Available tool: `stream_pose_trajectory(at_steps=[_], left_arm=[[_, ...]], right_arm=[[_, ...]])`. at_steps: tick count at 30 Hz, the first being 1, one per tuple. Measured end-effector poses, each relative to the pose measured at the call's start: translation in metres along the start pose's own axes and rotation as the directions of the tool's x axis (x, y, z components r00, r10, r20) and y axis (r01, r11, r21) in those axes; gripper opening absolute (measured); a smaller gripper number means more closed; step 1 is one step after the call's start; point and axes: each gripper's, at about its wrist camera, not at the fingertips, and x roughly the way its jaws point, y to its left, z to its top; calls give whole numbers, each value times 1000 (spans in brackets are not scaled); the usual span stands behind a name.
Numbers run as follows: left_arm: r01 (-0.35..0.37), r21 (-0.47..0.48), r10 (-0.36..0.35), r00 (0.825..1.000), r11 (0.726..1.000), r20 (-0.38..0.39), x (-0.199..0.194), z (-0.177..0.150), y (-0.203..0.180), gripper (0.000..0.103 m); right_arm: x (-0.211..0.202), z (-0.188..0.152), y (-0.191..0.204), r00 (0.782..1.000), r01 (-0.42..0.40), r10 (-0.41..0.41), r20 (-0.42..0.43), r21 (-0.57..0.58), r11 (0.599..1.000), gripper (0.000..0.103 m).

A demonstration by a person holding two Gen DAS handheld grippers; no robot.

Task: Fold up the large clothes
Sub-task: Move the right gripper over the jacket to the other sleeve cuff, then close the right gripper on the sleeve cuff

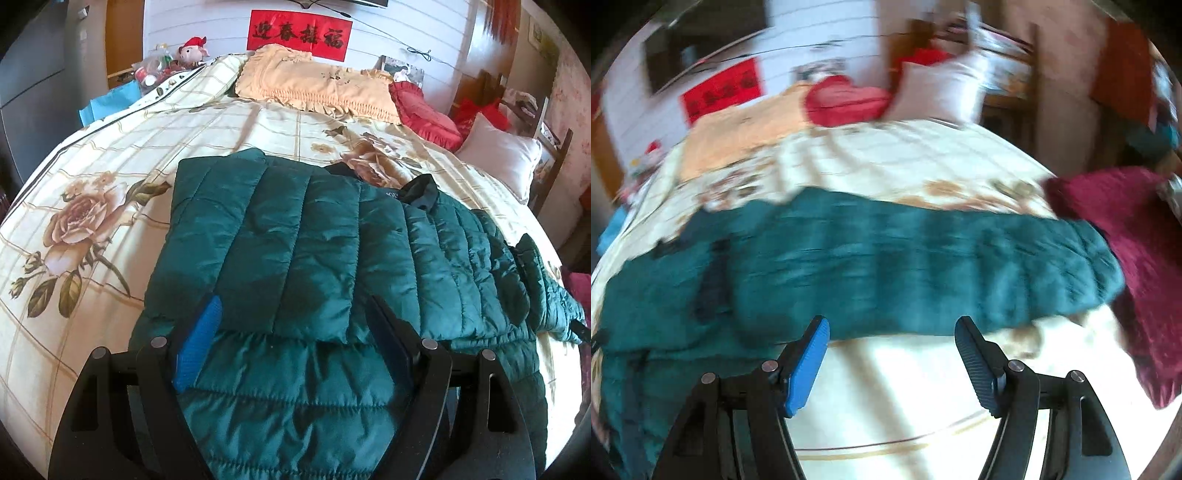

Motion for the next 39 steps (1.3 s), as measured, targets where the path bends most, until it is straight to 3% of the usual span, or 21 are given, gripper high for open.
stream_pose_trajectory(at_steps=[8,14,21,32,33,35,39], left_arm=[[-30,42,29,999,999,26,-6,-2,-10,81],[-67,65,63,996,996,65,-14,-4,-15,81],[-79,71,73,993,994,92,-20,-4,-18,81],[-80,73,75,995,994,72,-15,-2,-15,81],[-81,73,76,995,994,70,-14,-2,-15,81],[-83,75,78,995,994,65,-12,-3,-15,81],[-86,77,82,995,993,60,-10,-5,-13,81]], right_arm=[[10,4,-100,997,80,-74,-33,250,965,68],[17,-1,-154,996,89,-78,-44,428,899,72],[35,0,-182,999,40,-34,-22,550,834,73],[54,17,-187,996,39,-78,41,594,803,73],[56,19,-185,996,46,-85,40,586,809,71],[58,21,-183,995,54,-92,38,570,820,51],[58,19,-185,995,27,-75,60,575,817,27]])
